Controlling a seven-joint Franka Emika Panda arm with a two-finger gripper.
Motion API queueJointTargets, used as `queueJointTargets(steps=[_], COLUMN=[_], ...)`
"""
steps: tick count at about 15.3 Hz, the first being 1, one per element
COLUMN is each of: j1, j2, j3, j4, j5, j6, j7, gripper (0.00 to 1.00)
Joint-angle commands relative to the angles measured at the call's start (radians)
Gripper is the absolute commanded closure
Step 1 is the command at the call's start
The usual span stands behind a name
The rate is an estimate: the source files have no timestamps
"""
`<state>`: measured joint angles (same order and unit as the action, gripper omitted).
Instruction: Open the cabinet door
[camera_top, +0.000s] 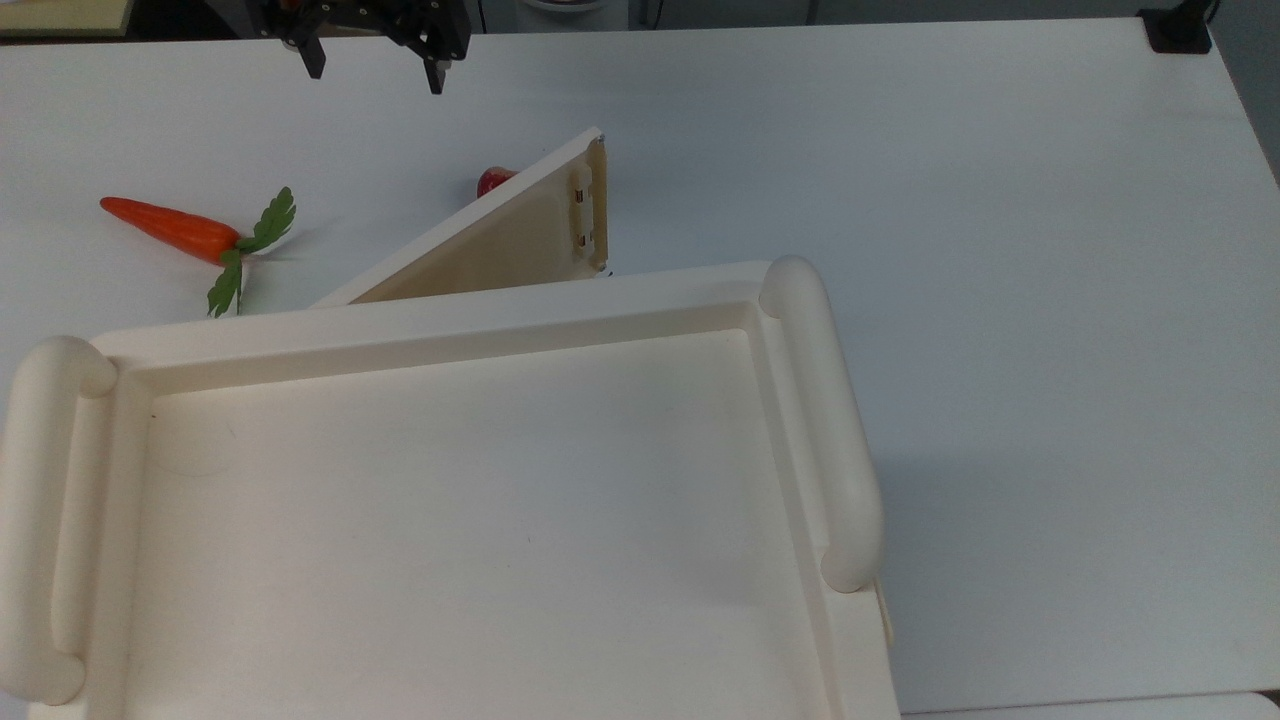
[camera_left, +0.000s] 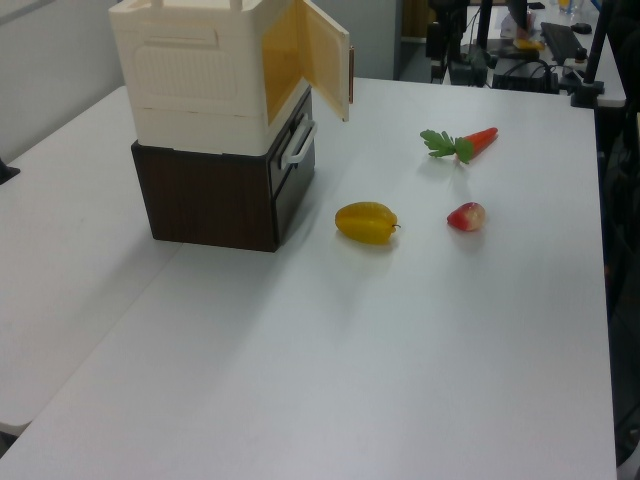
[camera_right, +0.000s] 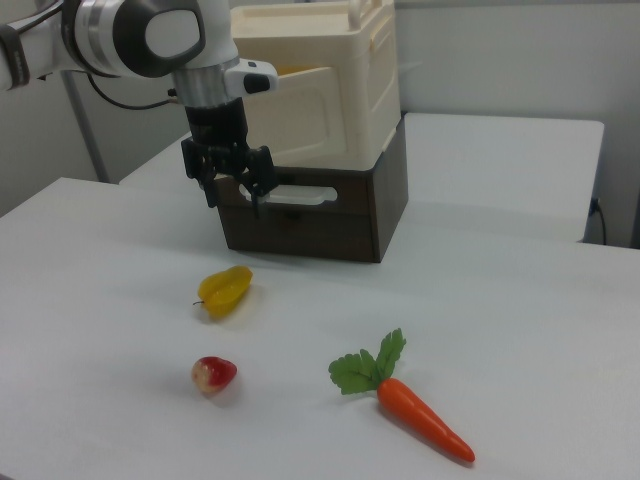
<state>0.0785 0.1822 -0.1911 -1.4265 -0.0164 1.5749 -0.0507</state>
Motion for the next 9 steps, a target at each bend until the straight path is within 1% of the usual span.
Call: queueJointTargets(steps=[1,2,3,9], j1=[-0.006,-0.008,-0.011,-0.011], j2=[-0.044,-0.044,-0.049,-0.055], j3=[-0.019,-0.027,-0.046,-0.06], j4=[-0.046,-0.045,-0.043,-0.045], j5=[-0.017,-0.017,-0.014,-0.007], j6=[-0.019,-0.019,-0.019,-0.021], j7=[-0.008,-0.011,-0.014,-0.024], gripper=[0.0,0.0,0.0,0.0])
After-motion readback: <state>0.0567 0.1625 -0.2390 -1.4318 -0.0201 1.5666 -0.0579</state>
